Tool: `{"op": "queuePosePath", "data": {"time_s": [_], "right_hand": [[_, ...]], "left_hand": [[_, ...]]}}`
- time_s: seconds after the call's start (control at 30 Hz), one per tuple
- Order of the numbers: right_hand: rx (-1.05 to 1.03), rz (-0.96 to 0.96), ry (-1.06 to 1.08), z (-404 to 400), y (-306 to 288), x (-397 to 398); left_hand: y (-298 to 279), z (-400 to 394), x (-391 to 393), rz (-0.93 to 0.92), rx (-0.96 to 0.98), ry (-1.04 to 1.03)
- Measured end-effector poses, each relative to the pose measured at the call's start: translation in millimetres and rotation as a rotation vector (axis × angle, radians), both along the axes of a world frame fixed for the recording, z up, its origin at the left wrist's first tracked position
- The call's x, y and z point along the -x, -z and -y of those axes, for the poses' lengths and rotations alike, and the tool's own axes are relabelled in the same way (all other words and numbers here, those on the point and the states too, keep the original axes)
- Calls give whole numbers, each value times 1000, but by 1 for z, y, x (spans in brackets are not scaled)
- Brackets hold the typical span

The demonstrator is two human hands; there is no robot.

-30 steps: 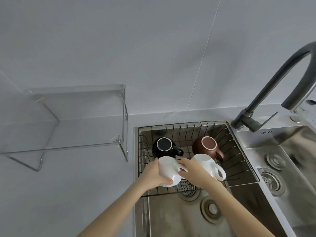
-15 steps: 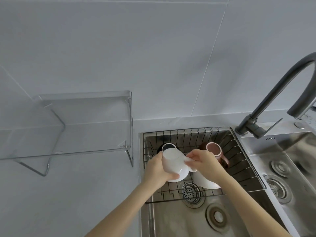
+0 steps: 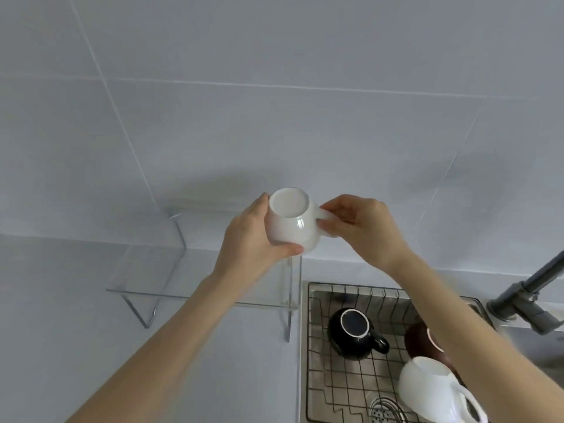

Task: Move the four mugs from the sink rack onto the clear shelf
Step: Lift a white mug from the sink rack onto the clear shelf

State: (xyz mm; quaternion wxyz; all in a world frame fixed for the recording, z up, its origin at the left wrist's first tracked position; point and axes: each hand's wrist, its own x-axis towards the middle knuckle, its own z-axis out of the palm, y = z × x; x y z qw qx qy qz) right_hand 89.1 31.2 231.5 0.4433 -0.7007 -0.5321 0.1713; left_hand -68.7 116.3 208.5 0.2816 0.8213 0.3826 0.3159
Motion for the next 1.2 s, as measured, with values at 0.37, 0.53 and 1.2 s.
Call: {"op": "queuePosePath", "data": {"time_s": [0.37,0.53,1.2], "right_hand": [[77,-89,-264,-135,30,58],[127,-108,-347,-177,47,76],[89,-54,-313,-223,82,97]], "left_hand": [[22,-87,73,-14,66,-303],[41,-109,90,25,101,-384],[70,-150,97,-19,130,-432]]}}
